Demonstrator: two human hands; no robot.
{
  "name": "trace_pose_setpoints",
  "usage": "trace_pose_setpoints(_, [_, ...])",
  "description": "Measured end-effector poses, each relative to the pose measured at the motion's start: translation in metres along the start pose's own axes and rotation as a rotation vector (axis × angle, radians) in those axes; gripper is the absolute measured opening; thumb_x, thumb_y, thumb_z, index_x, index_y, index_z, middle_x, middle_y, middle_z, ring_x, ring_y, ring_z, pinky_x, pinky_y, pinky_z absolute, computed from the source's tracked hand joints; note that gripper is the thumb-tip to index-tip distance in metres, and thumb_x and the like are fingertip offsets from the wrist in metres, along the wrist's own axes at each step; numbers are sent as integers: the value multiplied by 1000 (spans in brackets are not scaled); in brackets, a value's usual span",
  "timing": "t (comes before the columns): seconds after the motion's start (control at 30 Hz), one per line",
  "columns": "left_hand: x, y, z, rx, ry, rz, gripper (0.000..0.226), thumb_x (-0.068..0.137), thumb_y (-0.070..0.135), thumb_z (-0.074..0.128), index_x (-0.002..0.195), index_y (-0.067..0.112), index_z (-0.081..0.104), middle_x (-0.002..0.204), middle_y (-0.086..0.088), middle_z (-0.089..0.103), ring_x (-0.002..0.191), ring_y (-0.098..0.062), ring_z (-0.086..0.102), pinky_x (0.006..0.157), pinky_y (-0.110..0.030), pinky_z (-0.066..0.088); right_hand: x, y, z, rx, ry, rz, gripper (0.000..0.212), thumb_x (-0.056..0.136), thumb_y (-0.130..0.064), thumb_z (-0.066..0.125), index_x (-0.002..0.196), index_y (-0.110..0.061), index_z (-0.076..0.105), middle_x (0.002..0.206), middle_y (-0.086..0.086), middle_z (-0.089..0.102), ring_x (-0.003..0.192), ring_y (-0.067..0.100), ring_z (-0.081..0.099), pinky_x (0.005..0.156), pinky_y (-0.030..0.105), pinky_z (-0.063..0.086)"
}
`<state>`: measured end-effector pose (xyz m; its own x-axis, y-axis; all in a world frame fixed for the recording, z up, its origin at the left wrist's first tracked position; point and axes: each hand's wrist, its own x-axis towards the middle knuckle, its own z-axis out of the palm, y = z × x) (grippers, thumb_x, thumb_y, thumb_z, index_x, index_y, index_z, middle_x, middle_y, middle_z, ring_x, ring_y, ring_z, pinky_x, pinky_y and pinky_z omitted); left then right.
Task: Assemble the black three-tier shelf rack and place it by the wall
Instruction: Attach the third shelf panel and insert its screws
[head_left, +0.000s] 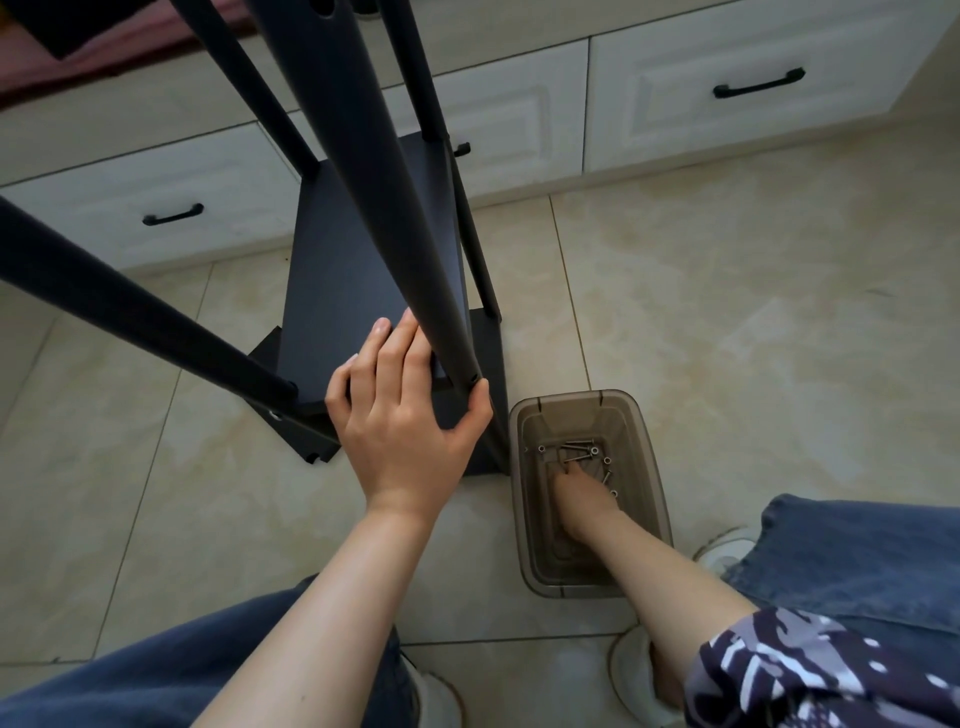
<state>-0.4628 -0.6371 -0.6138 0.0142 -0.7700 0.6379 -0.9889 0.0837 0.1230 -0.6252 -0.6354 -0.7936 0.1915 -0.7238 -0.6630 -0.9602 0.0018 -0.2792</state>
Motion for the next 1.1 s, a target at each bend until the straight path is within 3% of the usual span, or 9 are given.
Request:
trace_pose_setpoints(0.23, [0, 0, 0, 4, -10, -8, 52, 92, 51, 58, 122, 9, 68, 133, -7, 65, 134, -28, 51, 112, -44, 30, 3, 6, 8, -85, -11, 26, 40, 98, 4, 42, 135, -5, 54, 139, 18, 50, 125, 36, 55, 99, 41, 48])
trace_pose_setpoints(0.57, [1, 1, -1, 10, -37, -12, 54, 92, 52, 57, 125, 10, 66, 136, -6, 64, 136, -29, 50, 112, -45, 30, -10, 12, -1, -30, 60, -2, 43, 97, 3, 41, 136, -10, 50, 130, 16, 59, 120, 33, 59, 94, 40, 50])
trace_pose_setpoints(0.73, [3, 3, -9, 13, -89, -22, 56, 92, 52, 56, 129, 11, 65, 139, -4, 62, 138, -27, 49, 112, -46, 32, -24, 9, -14, 95, 148, 19, 24, 97, -6, 44, 107, -16, 62, 114, 10, 65, 102, 29, 63, 76, 32, 47])
trace_pose_setpoints(0.83, [3, 4, -13, -3, -150, -27, 61, 95, 54, 50, 137, 12, 61, 145, -3, 58, 141, -26, 45, 114, -44, 27, -33, 4, -35, 191, 226, 37, 12, 96, -12, 51, 99, -20, 59, 105, 6, 67, 85, 23, 59, 70, 31, 45])
trace_pose_setpoints(0.93, [3, 2, -21, -14, -216, -16, 66, 98, 58, 39, 145, 14, 55, 151, -3, 53, 144, -25, 42, 116, -42, 23, -45, -4, -66, 232, 296, 6, 11, 95, -16, 55, 102, -16, 64, 102, 7, 68, 93, 27, 64, 75, 34, 52])
trace_pose_setpoints(1.1, [5, 2, -32, -122, -303, -63, 69, 101, 56, 17, 152, 19, 45, 159, 3, 41, 152, -19, 28, 123, -40, 12, -79, -27, -130, 242, 434, -136, 9, 93, -17, 64, 89, -24, 59, 97, 2, 68, 94, 22, 64, 80, 34, 54])
